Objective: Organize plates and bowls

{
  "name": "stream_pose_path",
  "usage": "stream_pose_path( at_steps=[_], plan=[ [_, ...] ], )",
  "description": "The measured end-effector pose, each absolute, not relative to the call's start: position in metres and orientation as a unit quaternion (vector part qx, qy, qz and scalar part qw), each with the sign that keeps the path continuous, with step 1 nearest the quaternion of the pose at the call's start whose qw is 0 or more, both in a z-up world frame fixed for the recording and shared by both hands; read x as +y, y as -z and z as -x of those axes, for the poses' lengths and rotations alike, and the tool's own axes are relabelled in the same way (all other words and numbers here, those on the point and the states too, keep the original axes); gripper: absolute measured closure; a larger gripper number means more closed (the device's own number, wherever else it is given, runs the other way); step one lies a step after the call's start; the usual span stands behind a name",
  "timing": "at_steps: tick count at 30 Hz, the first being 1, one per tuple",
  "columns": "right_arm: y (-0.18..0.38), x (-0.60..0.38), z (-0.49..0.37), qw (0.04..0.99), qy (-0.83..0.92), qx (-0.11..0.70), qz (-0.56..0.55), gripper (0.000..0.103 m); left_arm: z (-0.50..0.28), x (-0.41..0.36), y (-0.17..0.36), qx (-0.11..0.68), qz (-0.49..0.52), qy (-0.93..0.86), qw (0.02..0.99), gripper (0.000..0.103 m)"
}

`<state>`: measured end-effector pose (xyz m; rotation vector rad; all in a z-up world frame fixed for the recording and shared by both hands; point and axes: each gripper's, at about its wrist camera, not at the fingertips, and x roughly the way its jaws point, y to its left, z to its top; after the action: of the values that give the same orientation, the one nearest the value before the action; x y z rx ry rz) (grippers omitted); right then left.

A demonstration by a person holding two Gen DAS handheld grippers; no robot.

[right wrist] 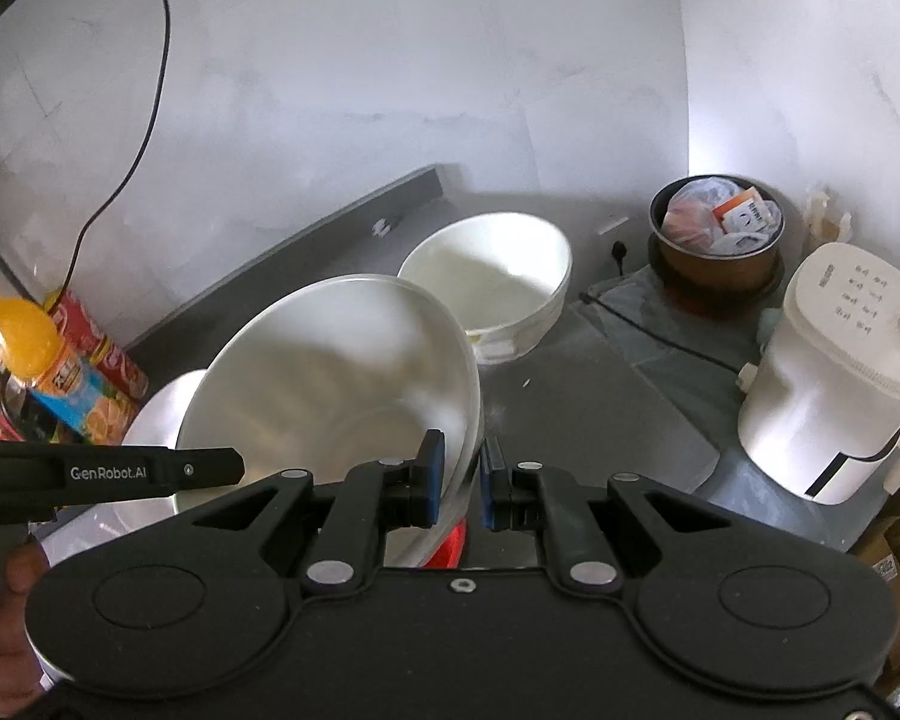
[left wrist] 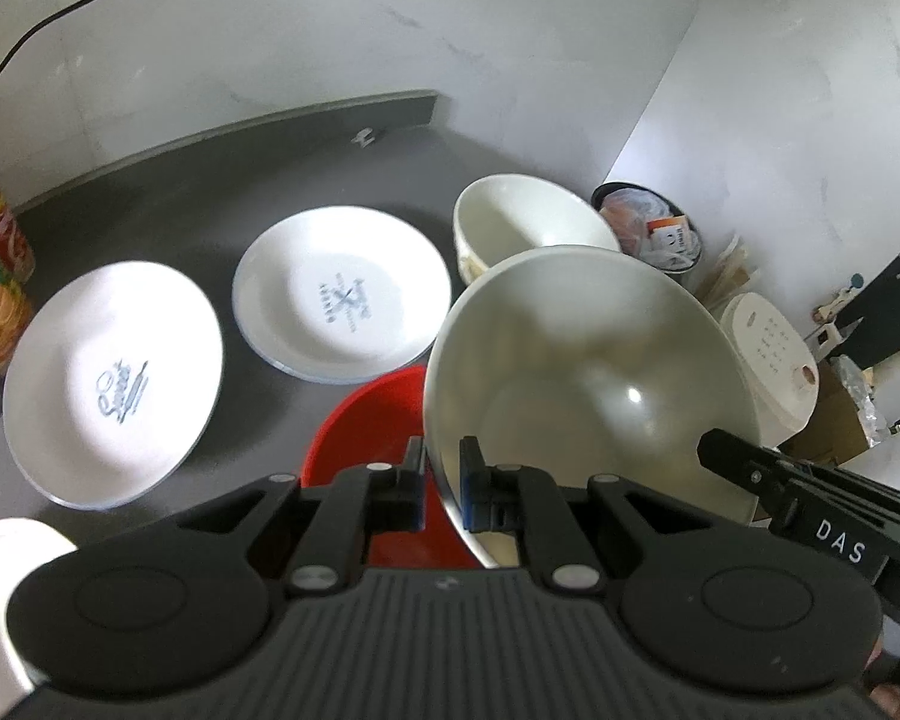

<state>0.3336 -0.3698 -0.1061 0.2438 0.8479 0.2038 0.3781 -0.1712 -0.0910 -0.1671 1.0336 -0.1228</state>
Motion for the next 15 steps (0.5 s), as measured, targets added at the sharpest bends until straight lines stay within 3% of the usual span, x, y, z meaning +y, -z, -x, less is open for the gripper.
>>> stream_pose_path(
  at_steps=[15],
  plan=[
    [0.132,-0.335,-0.335,0.881,-0.12,0.451,-0.079,0.09,-0.368,-0.143,0.126,0.528,0.082,0.025,0.845,0.094]
  ],
)
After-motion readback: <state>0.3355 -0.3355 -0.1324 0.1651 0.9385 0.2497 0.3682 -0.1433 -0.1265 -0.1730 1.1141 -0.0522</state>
